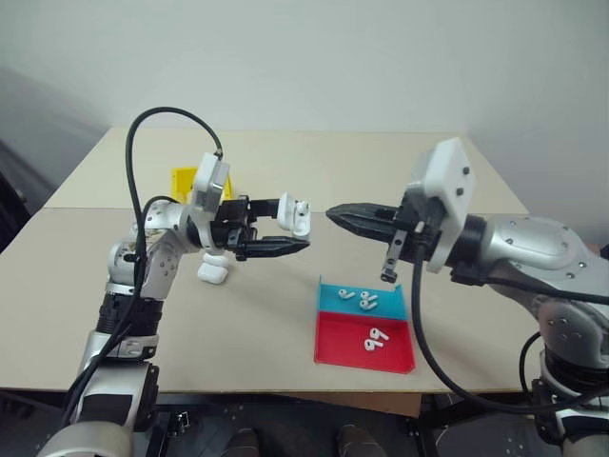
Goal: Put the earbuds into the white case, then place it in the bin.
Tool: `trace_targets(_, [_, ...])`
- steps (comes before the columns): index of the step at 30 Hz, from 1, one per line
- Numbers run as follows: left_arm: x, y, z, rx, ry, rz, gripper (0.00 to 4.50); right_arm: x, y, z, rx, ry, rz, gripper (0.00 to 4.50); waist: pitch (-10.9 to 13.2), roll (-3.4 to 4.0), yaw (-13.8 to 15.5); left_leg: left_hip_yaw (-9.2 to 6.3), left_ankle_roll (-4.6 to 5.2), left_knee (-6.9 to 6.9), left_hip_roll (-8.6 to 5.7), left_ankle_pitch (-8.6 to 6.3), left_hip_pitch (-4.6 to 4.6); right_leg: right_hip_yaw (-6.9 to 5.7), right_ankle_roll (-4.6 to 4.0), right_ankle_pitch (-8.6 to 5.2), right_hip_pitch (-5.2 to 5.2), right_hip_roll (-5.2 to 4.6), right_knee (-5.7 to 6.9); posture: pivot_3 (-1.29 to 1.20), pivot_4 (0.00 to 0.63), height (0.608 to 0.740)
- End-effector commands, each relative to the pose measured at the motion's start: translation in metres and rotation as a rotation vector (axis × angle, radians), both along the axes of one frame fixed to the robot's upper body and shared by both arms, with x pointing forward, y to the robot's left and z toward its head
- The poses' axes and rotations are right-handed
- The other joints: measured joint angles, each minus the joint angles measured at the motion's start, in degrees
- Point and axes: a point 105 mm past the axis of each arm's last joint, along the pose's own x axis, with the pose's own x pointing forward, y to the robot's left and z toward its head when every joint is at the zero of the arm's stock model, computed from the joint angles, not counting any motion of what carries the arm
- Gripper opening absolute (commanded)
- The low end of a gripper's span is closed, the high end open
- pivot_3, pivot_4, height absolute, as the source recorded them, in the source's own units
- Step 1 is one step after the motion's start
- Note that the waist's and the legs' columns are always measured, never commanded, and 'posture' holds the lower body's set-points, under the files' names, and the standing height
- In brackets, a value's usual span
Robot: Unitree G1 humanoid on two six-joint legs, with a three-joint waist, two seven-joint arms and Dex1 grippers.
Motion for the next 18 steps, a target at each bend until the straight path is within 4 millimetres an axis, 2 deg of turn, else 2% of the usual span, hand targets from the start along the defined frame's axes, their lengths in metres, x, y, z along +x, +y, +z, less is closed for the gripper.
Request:
trace_targets(1, [-0.008,0.005,0.011,-0.026,-0.042,-0.011,2.78,0.001,-0.015,0.005,-0.061,-0.06,-0.015,0.01,0.0,0.0,0.04,0.0,0.0,0.0,0.0,0.0,0.0,0.0,0.0,0.0,0.0,0.0,0.0,0.0,0.15,0.74])
trace_targets(2, [-0.01,0.008,0.01,-0.017,-0.043,-0.012,2.78,0.002,-0.018,-0.003,-0.106,-0.034,-0.007,0.01,0.0,0.0,0.05,0.0,0.0,0.0,0.0,0.0,0.0,0.0,0.0,0.0,0.0,0.0,0.0,0.0,0.15,0.74])
trace_targets(5, [-0.014,0.014,0.007,0.007,-0.045,-0.014,2.78,0.009,-0.026,-0.023,-0.242,0.008,0.006,0.61,0.0,0.0,-0.08,0.0,0.0,0.0,0.0,0.0,0.01,0.0,0.0,0.0,0.0,0.0,-0.01,0.0,0.15,0.74])
trace_targets(9, [-0.023,0.02,0.001,0.051,-0.047,-0.02,2.78,0.027,-0.032,-0.059,-0.489,0.038,0.037,1.85,0.0,0.01,-0.41,0.06,0.0,0.0,0.01,0.0,0.09,0.05,0.0,-0.01,-0.02,0.01,0.02,0.0,0.15,0.74])
trace_targets(11, [-0.028,0.022,-0.002,0.068,-0.052,-0.025,2.78,0.038,-0.031,-0.074,-0.607,0.014,0.083,1.85,0.0,0.02,-0.49,0.08,0.0,-0.01,0.02,0.0,0.1,0.05,0.0,-0.01,-0.02,0.01,0.02,0.0,0.15,0.74])
trace_targets(13, [-0.03,0.022,-0.002,0.072,-0.053,-0.029,2.78,0.044,-0.031,-0.078,-0.644,0.001,0.103,1.85,0.02,0.03,-0.4,0.11,0.0,0.0,0.01,0.0,0.1,0.08,0.01,-0.01,-0.04,0.01,0.02,0.0,0.15,0.74])
trace_targets(18, [-0.034,0.023,-0.004,0.087,-0.073,-0.015,2.78,0.069,-0.019,-0.097,-0.862,-0.068,0.274,1.85,0.04,0.05,-0.23,0.12,0.0,0.01,0.02,0.0,0.09,0.07,-0.01,-0.01,-0.05,0.01,0.01,0.0,0.15,0.74])
